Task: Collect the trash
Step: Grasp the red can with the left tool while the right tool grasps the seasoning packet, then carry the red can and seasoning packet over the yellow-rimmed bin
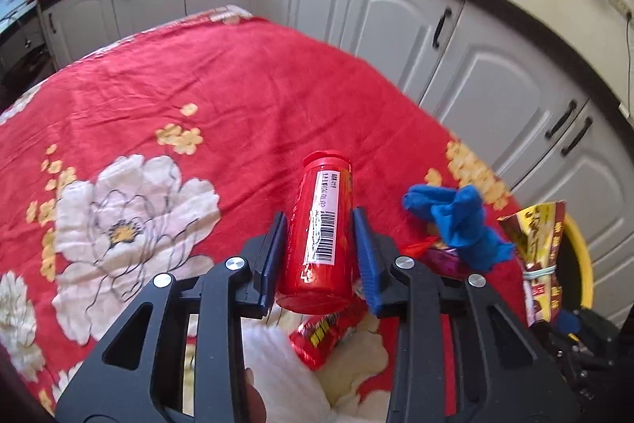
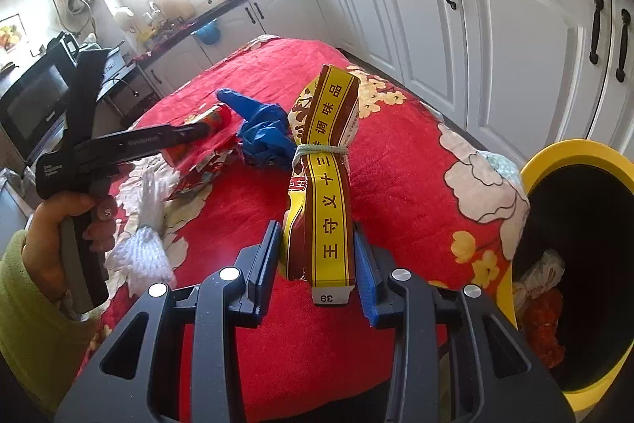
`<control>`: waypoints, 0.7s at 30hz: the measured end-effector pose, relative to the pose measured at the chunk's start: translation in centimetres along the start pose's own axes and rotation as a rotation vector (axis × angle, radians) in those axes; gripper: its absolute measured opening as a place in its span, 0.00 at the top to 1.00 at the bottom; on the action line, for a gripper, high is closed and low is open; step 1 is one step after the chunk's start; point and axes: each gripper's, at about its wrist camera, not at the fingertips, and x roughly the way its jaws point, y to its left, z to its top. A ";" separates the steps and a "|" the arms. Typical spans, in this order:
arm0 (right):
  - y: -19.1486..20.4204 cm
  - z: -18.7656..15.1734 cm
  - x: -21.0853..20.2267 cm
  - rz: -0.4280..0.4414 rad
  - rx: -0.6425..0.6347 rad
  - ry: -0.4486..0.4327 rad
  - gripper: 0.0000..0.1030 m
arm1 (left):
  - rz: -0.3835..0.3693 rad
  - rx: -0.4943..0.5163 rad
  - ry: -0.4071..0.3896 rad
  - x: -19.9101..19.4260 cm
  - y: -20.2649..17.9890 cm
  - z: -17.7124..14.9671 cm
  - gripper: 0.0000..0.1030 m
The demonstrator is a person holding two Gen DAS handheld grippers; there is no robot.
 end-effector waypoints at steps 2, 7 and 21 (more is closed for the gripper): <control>0.1 0.0 -0.6 0.008 -0.001 -0.008 0.67 | -0.013 -0.006 -0.028 -1.3 -0.2 -0.2 0.75; 0.5 0.3 -2.1 0.023 -0.012 -0.037 0.67 | -0.048 -0.016 -0.087 -4.3 -0.8 -0.7 0.75; 0.4 0.5 -6.0 0.036 -0.033 -0.103 0.67 | -0.149 0.038 -0.175 -9.4 -4.7 -2.6 0.76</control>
